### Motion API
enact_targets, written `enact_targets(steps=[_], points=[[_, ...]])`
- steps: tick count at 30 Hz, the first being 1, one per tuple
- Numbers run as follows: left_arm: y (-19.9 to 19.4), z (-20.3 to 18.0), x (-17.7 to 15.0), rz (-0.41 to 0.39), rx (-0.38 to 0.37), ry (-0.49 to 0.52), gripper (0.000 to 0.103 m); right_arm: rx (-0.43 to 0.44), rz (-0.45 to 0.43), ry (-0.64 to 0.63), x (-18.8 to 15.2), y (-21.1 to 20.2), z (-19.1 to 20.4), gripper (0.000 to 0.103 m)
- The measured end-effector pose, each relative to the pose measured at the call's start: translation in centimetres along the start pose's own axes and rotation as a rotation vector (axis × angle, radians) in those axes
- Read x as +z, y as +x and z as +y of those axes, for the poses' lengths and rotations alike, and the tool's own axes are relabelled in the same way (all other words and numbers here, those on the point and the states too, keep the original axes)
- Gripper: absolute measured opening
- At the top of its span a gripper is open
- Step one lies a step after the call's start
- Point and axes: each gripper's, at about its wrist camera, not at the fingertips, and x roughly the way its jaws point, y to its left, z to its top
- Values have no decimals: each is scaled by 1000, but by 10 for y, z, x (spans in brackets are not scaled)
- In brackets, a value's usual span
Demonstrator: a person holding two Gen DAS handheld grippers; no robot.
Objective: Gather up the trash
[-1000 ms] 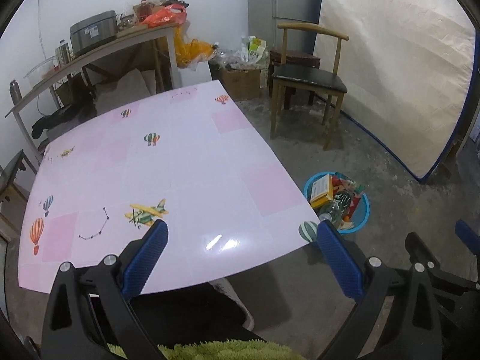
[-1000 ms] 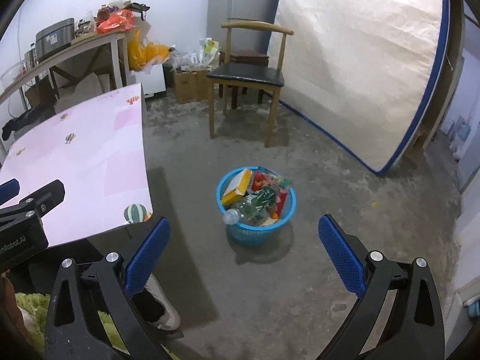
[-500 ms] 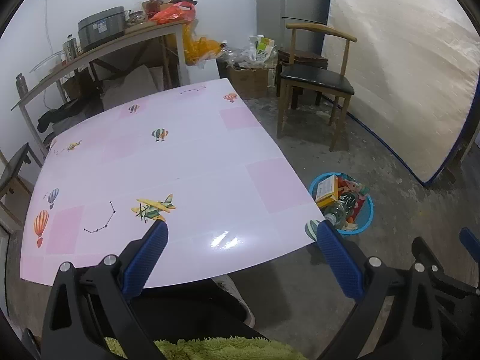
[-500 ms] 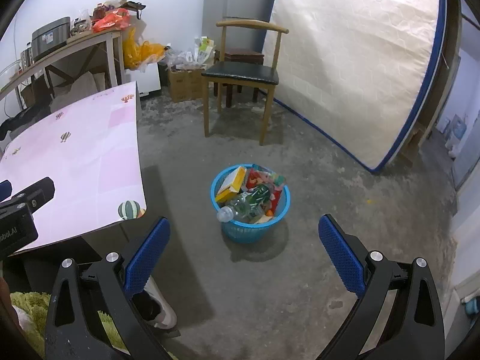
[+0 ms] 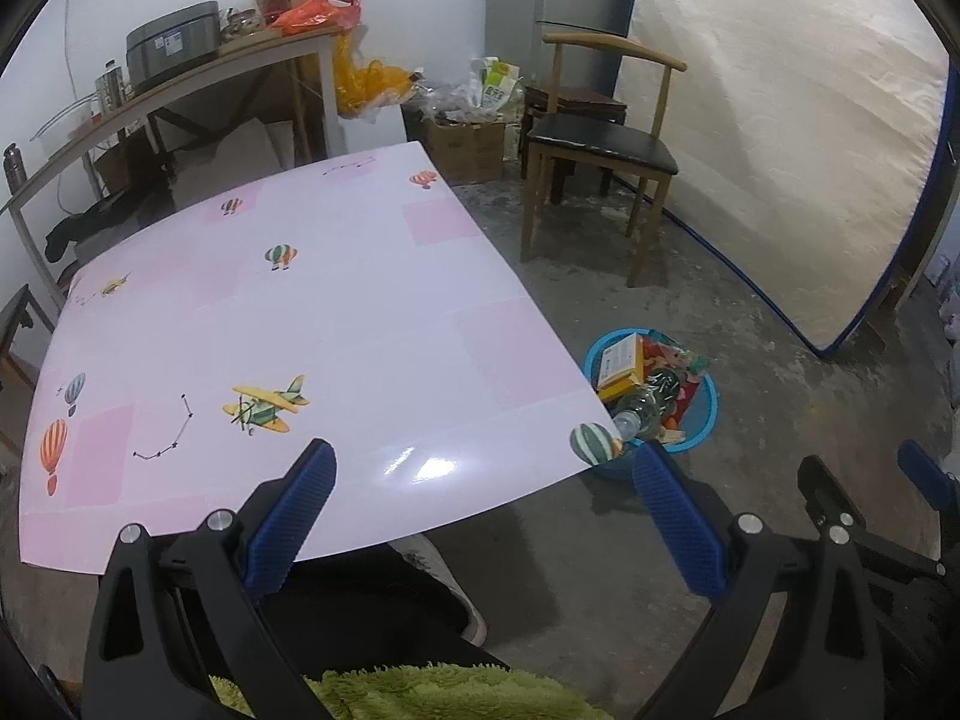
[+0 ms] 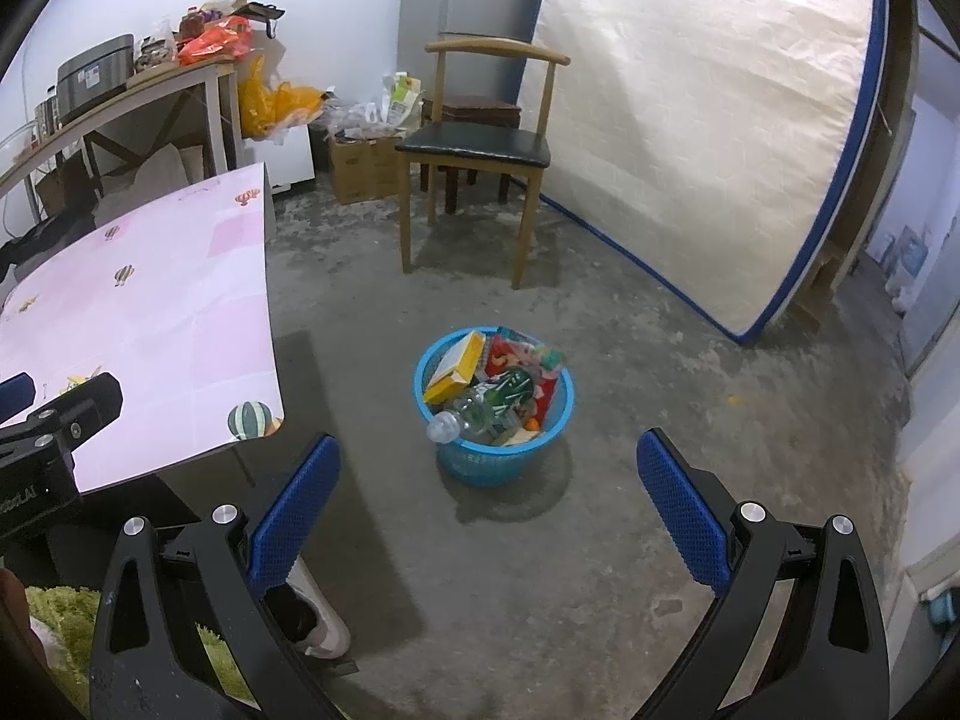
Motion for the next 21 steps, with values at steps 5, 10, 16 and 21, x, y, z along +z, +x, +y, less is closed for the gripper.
enact_targets(steps=[5, 10, 16, 21], points=[[2, -1, 0, 3, -6, 7, 97, 0, 1, 2, 0, 1, -1, 95], [2, -1, 1, 1, -5, 6, 97, 0, 2, 7, 1, 1, -2, 95], [2, -3, 1, 0, -7, 6, 97, 0, 4, 11, 0, 1, -3, 95], [2, -3, 1, 0, -6, 7, 97, 0, 4, 13, 0, 1, -2, 95]])
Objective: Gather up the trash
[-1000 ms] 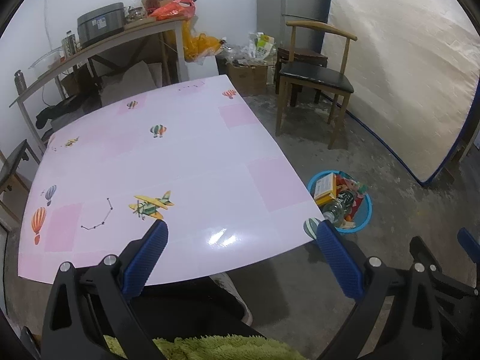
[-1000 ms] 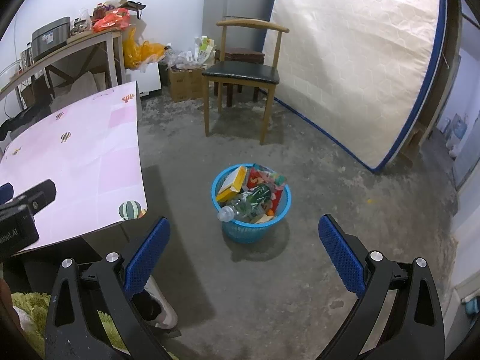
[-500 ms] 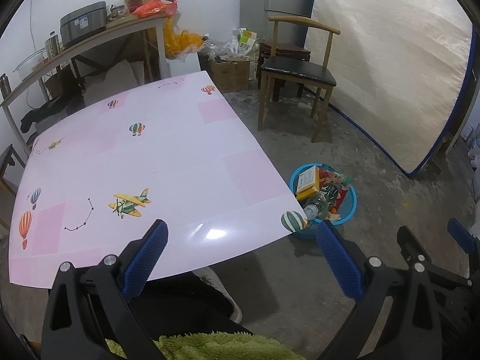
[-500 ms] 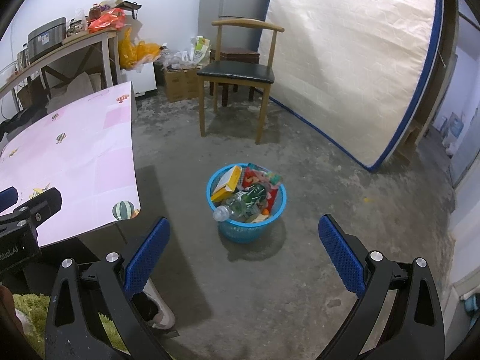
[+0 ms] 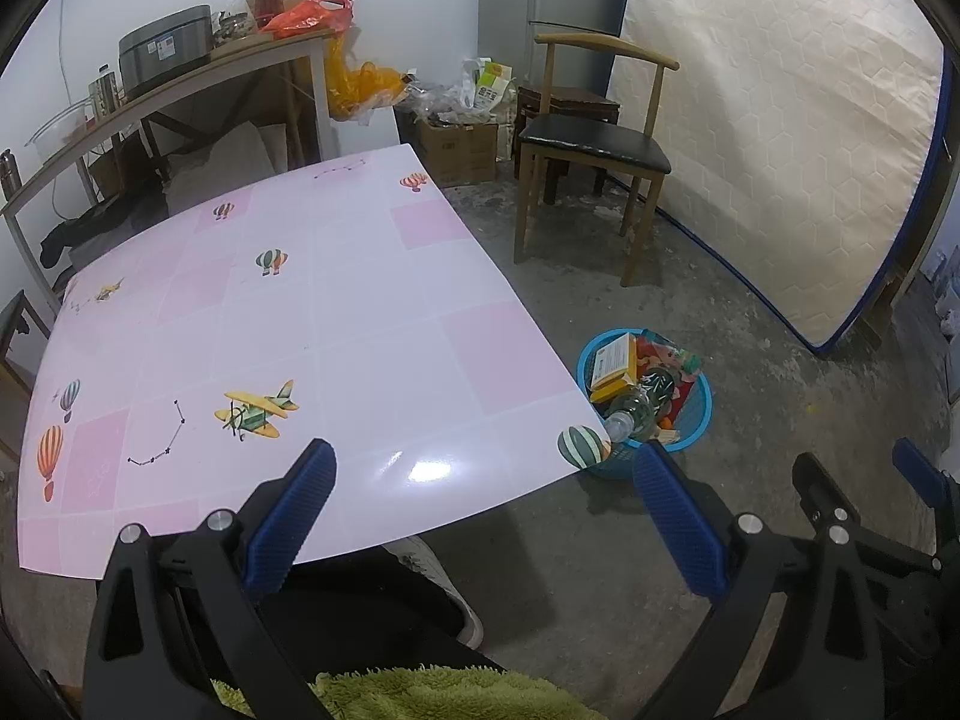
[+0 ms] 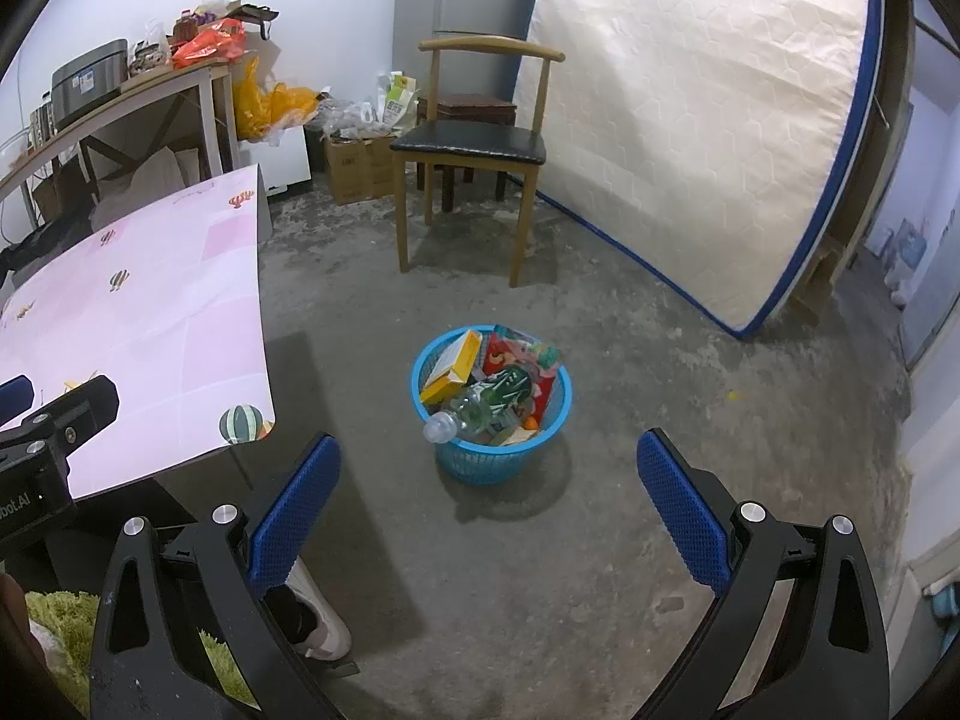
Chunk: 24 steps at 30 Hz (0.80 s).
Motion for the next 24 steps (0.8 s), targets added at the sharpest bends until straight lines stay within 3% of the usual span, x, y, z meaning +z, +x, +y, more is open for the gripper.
enact_targets(steps=[24], points=[[-1, 2, 3, -7, 0, -4, 97, -3, -3, 3, 0, -1, -2, 95]])
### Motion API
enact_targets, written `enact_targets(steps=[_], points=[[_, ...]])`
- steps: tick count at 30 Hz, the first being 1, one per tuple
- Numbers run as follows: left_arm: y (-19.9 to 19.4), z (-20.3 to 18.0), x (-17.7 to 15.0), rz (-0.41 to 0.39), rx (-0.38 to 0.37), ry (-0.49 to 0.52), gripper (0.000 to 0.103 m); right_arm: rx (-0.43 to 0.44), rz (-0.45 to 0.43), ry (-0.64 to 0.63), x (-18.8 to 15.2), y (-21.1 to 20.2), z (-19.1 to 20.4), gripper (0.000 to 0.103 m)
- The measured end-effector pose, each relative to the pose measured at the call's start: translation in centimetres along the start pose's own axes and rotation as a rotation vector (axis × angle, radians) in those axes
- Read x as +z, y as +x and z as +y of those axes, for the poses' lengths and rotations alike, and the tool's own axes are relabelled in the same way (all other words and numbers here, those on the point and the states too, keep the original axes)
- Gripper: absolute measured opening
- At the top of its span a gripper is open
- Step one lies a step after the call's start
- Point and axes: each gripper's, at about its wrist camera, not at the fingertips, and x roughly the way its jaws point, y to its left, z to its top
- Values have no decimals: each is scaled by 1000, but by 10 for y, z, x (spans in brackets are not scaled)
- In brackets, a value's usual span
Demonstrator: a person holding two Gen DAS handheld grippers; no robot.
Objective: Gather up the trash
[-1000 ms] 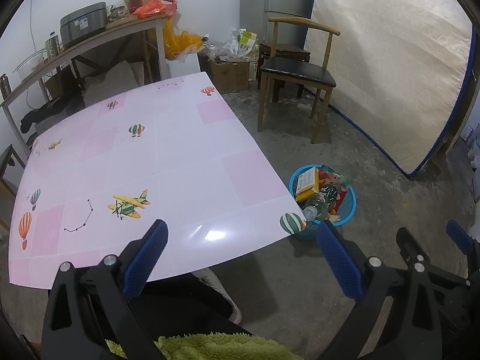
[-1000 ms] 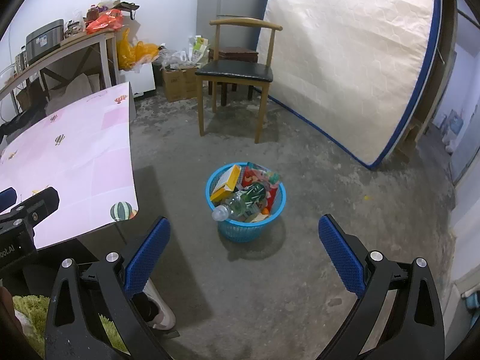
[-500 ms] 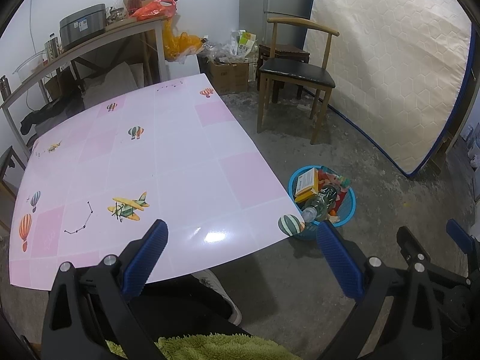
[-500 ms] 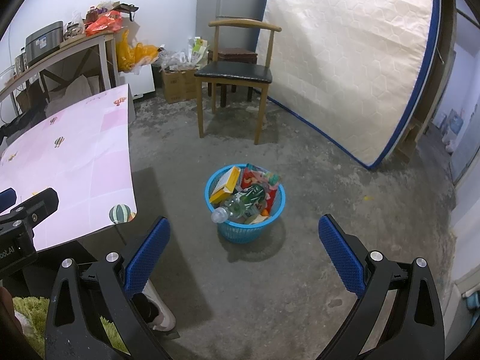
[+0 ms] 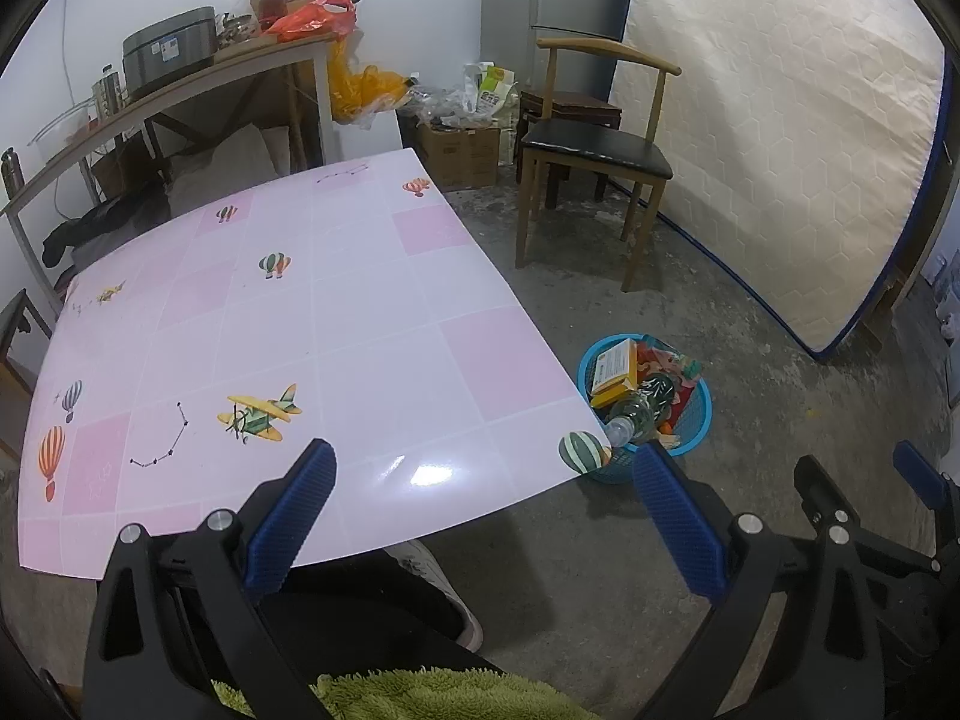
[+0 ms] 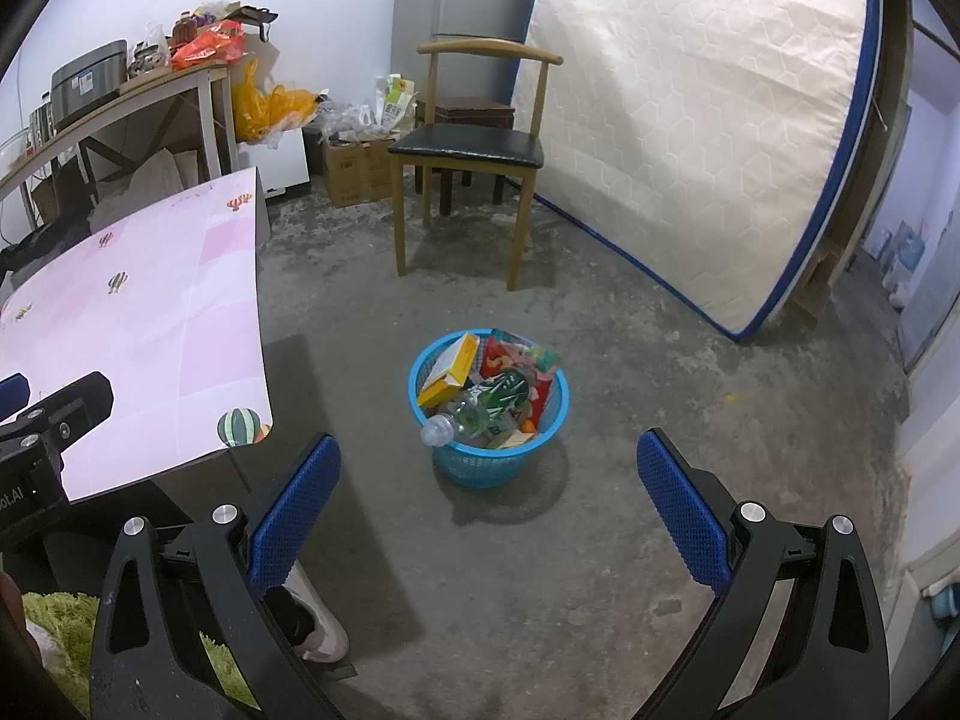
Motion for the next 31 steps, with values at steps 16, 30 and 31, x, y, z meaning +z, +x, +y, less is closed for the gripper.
enact_targets(steps=[16, 30, 31], points=[[0, 0, 1, -1, 0, -2, 97, -1, 1, -1, 0, 0, 0, 95], [1, 0, 0, 6, 1, -10, 97, 0, 0, -1, 1, 0, -1, 95], [1, -1, -1, 6, 2, -11, 97, 0, 0, -1, 1, 0, -1, 95]])
